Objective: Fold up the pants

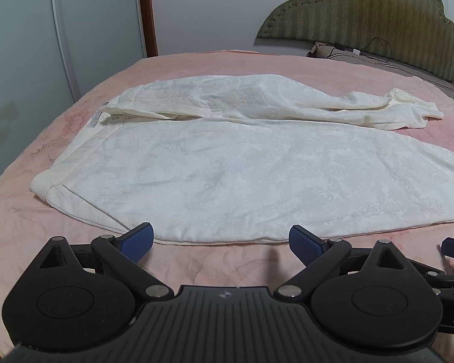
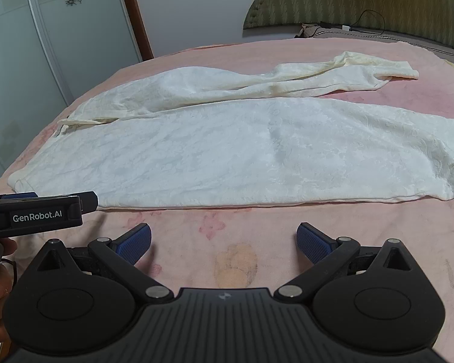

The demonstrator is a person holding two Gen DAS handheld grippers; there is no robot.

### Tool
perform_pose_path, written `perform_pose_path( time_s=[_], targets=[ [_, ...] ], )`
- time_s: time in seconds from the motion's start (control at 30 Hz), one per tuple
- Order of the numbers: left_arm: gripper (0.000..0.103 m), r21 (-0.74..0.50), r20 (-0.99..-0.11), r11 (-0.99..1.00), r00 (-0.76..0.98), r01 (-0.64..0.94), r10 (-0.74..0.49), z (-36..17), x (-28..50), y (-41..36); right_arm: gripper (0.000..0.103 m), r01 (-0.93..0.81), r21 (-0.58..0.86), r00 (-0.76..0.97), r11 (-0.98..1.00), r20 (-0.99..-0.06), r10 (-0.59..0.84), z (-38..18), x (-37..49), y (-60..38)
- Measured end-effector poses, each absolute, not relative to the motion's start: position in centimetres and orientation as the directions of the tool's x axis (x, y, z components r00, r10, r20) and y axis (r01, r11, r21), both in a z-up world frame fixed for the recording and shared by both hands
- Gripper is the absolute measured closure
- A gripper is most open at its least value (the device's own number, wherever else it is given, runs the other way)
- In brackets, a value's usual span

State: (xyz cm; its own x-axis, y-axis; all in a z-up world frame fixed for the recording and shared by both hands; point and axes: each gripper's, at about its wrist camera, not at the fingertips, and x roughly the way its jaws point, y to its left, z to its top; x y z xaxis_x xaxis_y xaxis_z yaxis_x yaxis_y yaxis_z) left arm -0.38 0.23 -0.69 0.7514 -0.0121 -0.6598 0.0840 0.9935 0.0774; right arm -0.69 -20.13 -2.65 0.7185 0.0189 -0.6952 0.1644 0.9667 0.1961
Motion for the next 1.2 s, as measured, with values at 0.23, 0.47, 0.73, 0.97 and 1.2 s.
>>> perform_pose_path(
  time_s=[0.23, 0.47, 0.73, 0.97, 1.2],
  targets=[
    [0.005, 0.079, -0.660, 0.993, 0.751, 0.084, -0.012, -0.8, -0.4, 0.2, 0.000, 0.164, 0.197, 0.718, 0.967, -0.696, 0.020, -2.7, -0.7, -20.1],
    [0.005, 0.081, -0.664, 0.993, 0.748, 0.089, -0.013, -0.9, -0.3, 0.2, 0.000, 0.162, 0.198, 0.717, 0.967, -0.696, 0.022, -2.8, -0.6, -20.0],
    [0.005, 0.080, -0.664, 0.993, 0.748, 0.089, -0.013, -1.0, -0.3, 0.2, 0.000, 0.161, 0.200, 0.717, 0.966, -0.696, 0.025, -2.7, -0.6, -20.0],
    [0.005, 0.090, -0.631, 0.991, 0.775, 0.094, -0.017, -0.7, -0.2, 0.2, 0.000, 0.083, 0.166, 0.774, 0.983, -0.632, 0.041, -2.0, -0.7, -19.6],
    [0.005, 0.117, -0.597, 0.989, 0.802, 0.091, -0.003, -0.3, 2.6, 0.6, 0.000, -0.109, -0.130, 0.914, 0.986, -0.402, 0.048, 0.6, 2.4, -17.6]
  ],
)
